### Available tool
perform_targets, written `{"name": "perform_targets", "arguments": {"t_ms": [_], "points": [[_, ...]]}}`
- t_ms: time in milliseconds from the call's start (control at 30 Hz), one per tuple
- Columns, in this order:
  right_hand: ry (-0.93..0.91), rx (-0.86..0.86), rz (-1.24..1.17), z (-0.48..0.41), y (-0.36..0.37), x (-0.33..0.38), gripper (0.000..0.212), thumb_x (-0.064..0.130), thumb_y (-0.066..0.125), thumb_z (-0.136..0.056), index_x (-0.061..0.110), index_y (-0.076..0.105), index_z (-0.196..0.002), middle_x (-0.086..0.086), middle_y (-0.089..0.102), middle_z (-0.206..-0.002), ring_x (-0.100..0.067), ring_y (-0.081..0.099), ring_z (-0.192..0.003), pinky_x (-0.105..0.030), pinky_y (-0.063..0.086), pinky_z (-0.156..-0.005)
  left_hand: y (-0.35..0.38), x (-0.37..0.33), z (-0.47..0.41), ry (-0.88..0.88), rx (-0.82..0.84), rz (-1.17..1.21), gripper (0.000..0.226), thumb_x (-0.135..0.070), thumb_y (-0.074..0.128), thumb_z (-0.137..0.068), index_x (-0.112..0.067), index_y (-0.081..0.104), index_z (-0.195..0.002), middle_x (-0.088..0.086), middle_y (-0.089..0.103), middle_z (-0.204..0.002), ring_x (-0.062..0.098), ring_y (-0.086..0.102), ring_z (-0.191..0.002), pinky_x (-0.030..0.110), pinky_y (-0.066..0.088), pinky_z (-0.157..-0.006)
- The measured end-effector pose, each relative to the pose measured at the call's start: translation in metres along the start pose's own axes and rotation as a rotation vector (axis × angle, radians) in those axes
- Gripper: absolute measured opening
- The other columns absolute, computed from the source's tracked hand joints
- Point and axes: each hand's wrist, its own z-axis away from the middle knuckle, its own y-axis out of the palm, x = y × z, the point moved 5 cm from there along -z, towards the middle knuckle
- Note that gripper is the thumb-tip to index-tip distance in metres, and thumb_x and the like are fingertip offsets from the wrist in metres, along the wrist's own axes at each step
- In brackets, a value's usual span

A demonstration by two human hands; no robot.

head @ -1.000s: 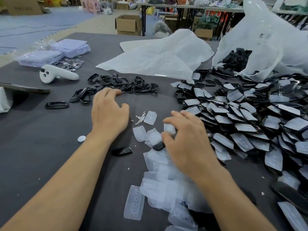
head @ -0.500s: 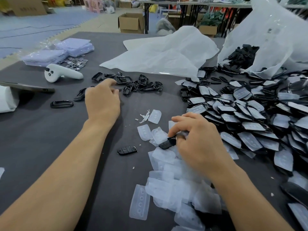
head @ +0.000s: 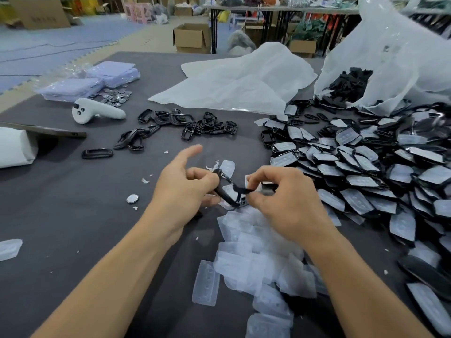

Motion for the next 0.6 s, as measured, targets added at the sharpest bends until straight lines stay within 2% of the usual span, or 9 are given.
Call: {"name": "perform_targets", "arguments": {"t_ms": [67,167,233,333,500,600], "points": [[0.031,-0.073,-0.114,-0.002,-0.003,0.0,0.021,0.013,0.078,-0.083,0.031,0.068,-0.081,0.009,0.074,-0.076,-0.01,0.066,-0.067,-0.029,0.054,-0.065,0.004,-0.001,-0.002,-0.068,0.093,0.083,0.034,0.005,0.067,-0.094,-0.021,0.078,-0.113,0.0,0.072,-0.079,0.014,0.07,-0.07,0.027,0.062,-0.066],[0.121,-0.126,-0.412,-0.006,-0.006,-0.004,0.024,0.0,0.071,-0.084,0.024,0.068,-0.081,-0.002,0.073,-0.068,-0.013,0.058,-0.051,-0.026,0.047,-0.053,0.009,-0.003,-0.004,-0.128,0.168,0.18,0.035,0.004,0.063,-0.096,-0.021,0.085,-0.088,0.007,0.076,-0.09,0.015,0.071,-0.068,0.023,0.06,-0.063],[0.162,-0.146,-0.534,-0.007,-0.008,-0.006,0.027,-0.005,0.066,-0.085,0.02,0.071,-0.08,-0.006,0.071,-0.067,-0.014,0.054,-0.046,-0.022,0.042,-0.047,0.009,-0.003,-0.006,-0.129,0.194,0.227,0.036,0.004,0.062,-0.096,-0.022,0.085,-0.087,0.009,0.077,-0.092,0.015,0.073,-0.069,0.023,0.06,-0.062],[0.177,-0.113,-0.541,-0.007,-0.006,-0.006,0.028,-0.005,0.062,-0.089,0.018,0.076,-0.082,-0.006,0.072,-0.067,-0.015,0.057,-0.05,-0.02,0.043,-0.048,0.011,-0.004,-0.005,-0.11,0.247,0.246,0.034,0.002,0.063,-0.094,-0.024,0.085,-0.091,0.005,0.077,-0.092,0.014,0.074,-0.073,0.025,0.061,-0.065],[0.248,0.001,-0.668,-0.004,0.007,0.0,0.027,-0.005,0.061,-0.094,0.014,0.078,-0.086,-0.005,0.076,-0.07,-0.012,0.065,-0.055,-0.019,0.048,-0.05,0.015,-0.007,-0.002,-0.111,0.263,0.345,0.022,-0.012,0.073,-0.072,-0.023,0.085,-0.087,0.004,0.08,-0.092,0.013,0.075,-0.071,0.022,0.06,-0.06],[0.275,0.021,-0.797,-0.002,0.011,0.003,0.028,-0.007,0.058,-0.096,0.012,0.078,-0.087,-0.009,0.077,-0.072,-0.011,0.067,-0.055,-0.017,0.049,-0.049,0.015,-0.006,-0.003,-0.102,0.218,0.341,0.023,-0.001,0.07,-0.084,-0.019,0.084,-0.086,0.004,0.08,-0.091,0.012,0.074,-0.068,0.022,0.06,-0.059]]}}
